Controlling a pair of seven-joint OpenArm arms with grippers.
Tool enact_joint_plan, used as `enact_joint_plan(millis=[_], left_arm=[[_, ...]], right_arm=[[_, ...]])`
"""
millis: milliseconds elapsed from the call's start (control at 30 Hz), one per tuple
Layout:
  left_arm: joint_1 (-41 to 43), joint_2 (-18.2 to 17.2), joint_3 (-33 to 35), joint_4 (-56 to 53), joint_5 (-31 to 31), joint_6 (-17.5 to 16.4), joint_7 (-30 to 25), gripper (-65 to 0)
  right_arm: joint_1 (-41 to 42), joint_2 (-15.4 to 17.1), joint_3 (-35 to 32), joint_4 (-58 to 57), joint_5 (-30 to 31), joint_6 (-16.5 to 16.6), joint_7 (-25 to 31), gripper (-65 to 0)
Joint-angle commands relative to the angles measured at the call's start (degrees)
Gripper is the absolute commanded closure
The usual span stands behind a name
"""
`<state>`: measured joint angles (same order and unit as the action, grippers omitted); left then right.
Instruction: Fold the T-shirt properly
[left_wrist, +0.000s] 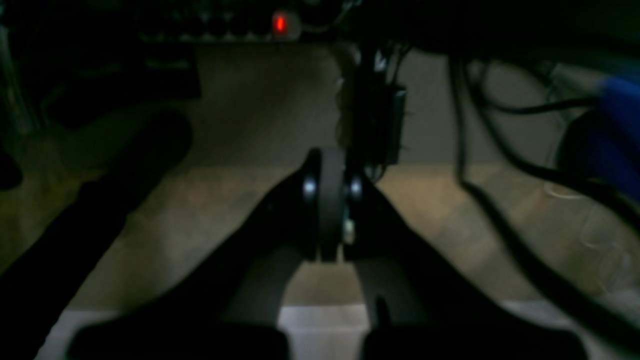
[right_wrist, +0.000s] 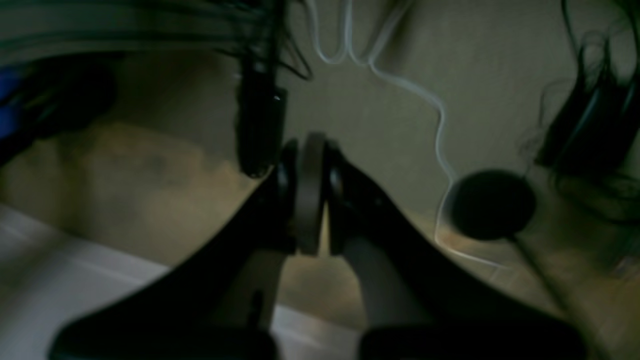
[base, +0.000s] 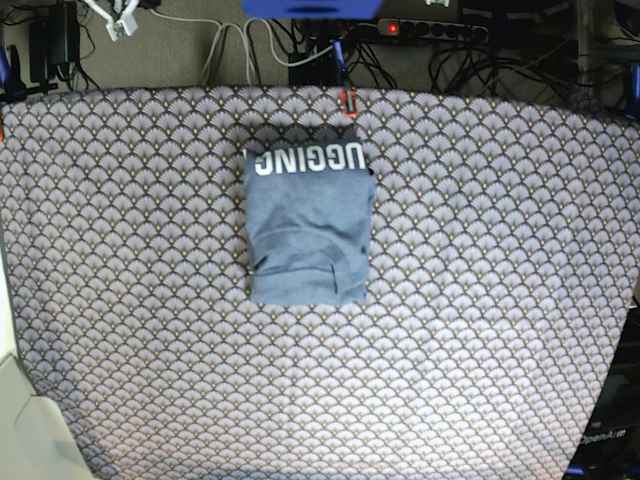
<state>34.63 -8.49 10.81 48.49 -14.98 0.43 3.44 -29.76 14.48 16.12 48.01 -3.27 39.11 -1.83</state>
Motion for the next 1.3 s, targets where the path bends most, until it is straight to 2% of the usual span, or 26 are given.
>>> enact_joint_plan(millis=[0, 100, 200, 300, 433, 600, 733, 800, 967, 1200, 1267], left_arm=[[-1.1, 0.8, 0.8, -4.4, 0.1, -0.1, -2.0, -0.3], [-6.0, 4.2, 3.3, -20.0, 0.1, 0.0, -11.8, -0.3], [-11.1, 7.5, 3.5, -33.4, -0.4, 0.2, -19.7, -0.3], [-15.9, 8.8, 3.5, -42.6, -0.4, 4.1, -21.8, -0.3], [-19.6, 7.7, 3.4, -44.1, -0.5, 8.3, -21.0, -0.3], [-22.6, 5.0, 3.4, -44.1, -3.4, 8.6, -15.9, -0.3], [-24.9, 2.8, 3.5, -44.1, -6.1, 8.7, -15.6, -0.3], [-25.3, 2.8, 3.7, -44.1, -5.8, 8.8, -15.6, -0.3], [-25.4, 3.5, 3.9, -44.1, -5.6, 8.6, -15.6, -0.3], [-25.4, 4.4, 3.9, -44.1, -5.6, 8.5, -15.6, -0.3], [-25.4, 4.4, 3.9, -44.1, -5.6, 8.5, -15.6, -0.3]], right_arm=[[2.0, 0.4, 0.1, -5.1, -1.0, 0.9, 3.8, 0.0], [8.7, 0.5, 0.1, -22.6, -6.1, 0.9, 16.7, 0.0], [11.7, 0.5, 0.1, -29.5, -10.8, 0.4, 23.0, 0.0], [13.2, -1.5, 0.1, -30.9, -13.4, -8.0, 22.9, 0.0], [15.1, -4.1, 0.1, -31.1, -13.4, -16.6, 20.8, 0.0], [16.6, -6.4, 0.2, -31.8, -13.4, -28.6, 20.5, 0.0], [20.5, -8.3, 0.1, -38.6, -13.4, -34.5, 23.9, 0.0], [21.1, -9.0, 0.1, -40.5, -13.4, -36.0, 25.3, 0.0], [20.9, -9.6, 0.0, -40.3, -13.4, -36.4, 25.6, 0.0], [21.3, -5.7, 0.1, -40.2, -13.4, -36.4, 25.8, 0.0], [21.5, -5.6, 0.1, -40.2, -13.4, -36.3, 25.9, 0.0]])
